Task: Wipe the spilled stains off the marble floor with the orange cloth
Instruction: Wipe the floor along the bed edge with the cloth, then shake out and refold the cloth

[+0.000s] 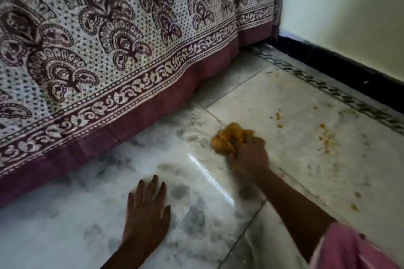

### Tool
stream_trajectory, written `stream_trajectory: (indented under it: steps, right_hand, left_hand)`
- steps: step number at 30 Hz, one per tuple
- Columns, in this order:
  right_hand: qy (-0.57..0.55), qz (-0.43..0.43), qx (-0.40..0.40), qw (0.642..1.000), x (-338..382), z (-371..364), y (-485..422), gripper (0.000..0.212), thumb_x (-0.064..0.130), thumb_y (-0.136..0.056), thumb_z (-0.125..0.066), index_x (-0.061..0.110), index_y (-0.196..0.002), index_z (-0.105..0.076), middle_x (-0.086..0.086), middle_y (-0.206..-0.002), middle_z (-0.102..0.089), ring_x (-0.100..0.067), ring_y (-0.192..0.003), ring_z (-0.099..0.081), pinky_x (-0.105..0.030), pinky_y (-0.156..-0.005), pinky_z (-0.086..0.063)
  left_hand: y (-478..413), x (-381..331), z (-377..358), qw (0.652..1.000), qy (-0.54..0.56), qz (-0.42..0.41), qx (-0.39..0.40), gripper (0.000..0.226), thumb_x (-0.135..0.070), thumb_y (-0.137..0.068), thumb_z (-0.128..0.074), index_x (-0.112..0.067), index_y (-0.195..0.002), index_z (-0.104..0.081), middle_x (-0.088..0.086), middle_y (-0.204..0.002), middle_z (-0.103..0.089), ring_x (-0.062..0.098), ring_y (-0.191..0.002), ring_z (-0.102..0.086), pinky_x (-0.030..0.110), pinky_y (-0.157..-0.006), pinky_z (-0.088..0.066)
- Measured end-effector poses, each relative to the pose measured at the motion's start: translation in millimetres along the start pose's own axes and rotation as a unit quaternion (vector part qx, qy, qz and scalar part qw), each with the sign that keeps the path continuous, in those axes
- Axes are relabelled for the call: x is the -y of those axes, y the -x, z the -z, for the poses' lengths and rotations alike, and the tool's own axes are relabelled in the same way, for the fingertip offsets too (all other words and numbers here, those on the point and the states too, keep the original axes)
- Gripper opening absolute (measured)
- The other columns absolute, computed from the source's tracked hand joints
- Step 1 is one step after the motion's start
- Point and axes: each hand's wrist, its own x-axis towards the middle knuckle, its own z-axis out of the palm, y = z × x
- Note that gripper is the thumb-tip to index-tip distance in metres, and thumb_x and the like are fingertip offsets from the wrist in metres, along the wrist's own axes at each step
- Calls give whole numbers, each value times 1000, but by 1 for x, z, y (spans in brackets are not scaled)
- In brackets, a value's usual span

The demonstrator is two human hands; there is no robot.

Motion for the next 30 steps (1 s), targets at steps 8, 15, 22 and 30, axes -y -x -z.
stream_trajectory:
  steps: [8, 15, 22, 30]
  right_hand:
    - [-71, 245, 193, 947, 26, 27, 58, 34, 39, -94, -48, 16, -114, -63, -11, -144, -40, -27, -133, -33, -30, -93, -34]
    - [-402, 78, 123, 904, -4, 122, 88, 37, 20, -96, -49, -15, -90, -58, -31, -89, -54, -41, -82, -55, -34, -68, -39]
    - [-530, 17, 35, 847, -40, 176, 83, 27, 23, -98, -41, 27, -85, -64, -1, -82, -58, -10, -77, -57, -22, -69, -44]
    - [-517, 6, -21, 856, -75, 240, 39, 23, 7, -97, -45, 17, -90, -64, -2, -82, -61, -7, -76, -58, -20, -71, -45]
  left_hand:
    - [-9, -24, 50, 968, 245, -53, -9, 89, -63, -72, -32, -13, -145, -22, -6, -146, -22, 10, -135, -25, 16, -104, -13]
    - [-48, -70, 125, 906, 378, -172, 86, 30, -34, -87, -58, -20, -113, -62, -3, -110, -66, 7, -102, -61, 18, -84, -46]
    - [-90, -125, 199, 840, 495, -175, 134, 11, -23, -86, -55, -19, -83, -65, -2, -81, -67, 12, -80, -62, 30, -80, -53]
    - [-144, -185, 276, 818, 537, -197, 70, 15, -38, -76, -58, -24, -71, -62, -12, -60, -59, 1, -58, -52, 19, -52, -44]
